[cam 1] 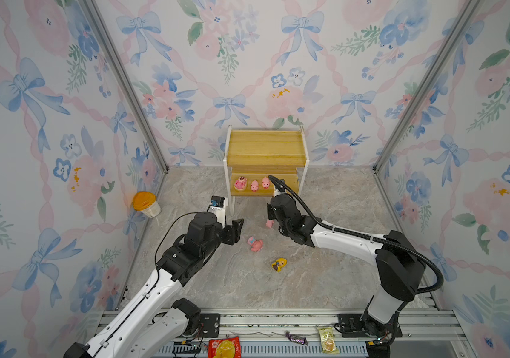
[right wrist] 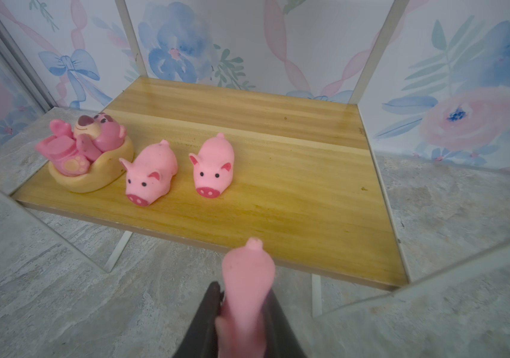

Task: Organize plastic toys on shelves
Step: Place the plastic toy on the shelf.

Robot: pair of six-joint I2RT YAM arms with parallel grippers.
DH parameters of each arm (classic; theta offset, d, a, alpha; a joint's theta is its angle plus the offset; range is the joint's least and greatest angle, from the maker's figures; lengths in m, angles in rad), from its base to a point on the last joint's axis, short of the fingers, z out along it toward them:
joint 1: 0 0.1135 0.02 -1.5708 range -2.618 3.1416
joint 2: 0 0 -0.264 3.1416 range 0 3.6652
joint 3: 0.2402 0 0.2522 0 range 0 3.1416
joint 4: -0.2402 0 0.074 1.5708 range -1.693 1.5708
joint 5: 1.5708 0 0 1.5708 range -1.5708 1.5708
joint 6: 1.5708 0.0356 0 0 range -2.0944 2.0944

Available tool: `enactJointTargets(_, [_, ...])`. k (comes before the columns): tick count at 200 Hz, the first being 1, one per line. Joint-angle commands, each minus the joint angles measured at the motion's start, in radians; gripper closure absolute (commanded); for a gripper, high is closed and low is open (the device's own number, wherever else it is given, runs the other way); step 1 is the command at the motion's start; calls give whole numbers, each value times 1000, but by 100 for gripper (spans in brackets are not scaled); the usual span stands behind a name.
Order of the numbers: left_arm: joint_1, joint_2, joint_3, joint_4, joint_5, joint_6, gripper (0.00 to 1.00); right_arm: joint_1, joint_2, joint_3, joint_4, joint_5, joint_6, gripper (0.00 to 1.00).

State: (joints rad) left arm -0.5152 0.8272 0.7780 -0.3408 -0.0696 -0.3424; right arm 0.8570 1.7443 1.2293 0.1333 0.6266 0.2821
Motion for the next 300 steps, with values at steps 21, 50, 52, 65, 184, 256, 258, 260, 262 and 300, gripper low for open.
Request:
enactJointTargets(21, [24, -41, -33, -12, 2, 17, 32, -23, 23, 54, 3, 38, 36, 77])
enactJointTargets(50, [47, -60, -40, -9, -2, 12, 31, -39, 48, 86, -10, 16, 69, 77])
enactJointTargets(52, [48, -61, -41, -10, -4, 12, 31, -38, 50, 89, -8, 14, 69, 77])
enactJointTargets(65, [53, -65, -43, -9, -8, 11, 31, -38, 64, 111, -12, 13, 68, 77])
enactJointTargets(184, [113, -72, -49, -9, 7, -3, 30, -61, 161, 88, 176, 44, 101, 76])
enactJointTargets(256, [118, -62, -51, -10, 10, -3, 30, -79, 212, 116, 205, 47, 82, 76])
enactJointTargets(258, [119, -61, -51, -9, 10, -3, 30, -80, 214, 116, 206, 47, 82, 76])
enactJointTargets(260, [119, -61, -52, -10, 10, -3, 30, -80, 213, 117, 206, 48, 81, 76])
enactJointTargets(262, [120, -62, -52, -10, 11, -3, 30, -81, 214, 117, 207, 48, 80, 76])
enactJointTargets(300, [121, -56, -52, -9, 14, -3, 30, -88, 225, 122, 191, 50, 83, 76])
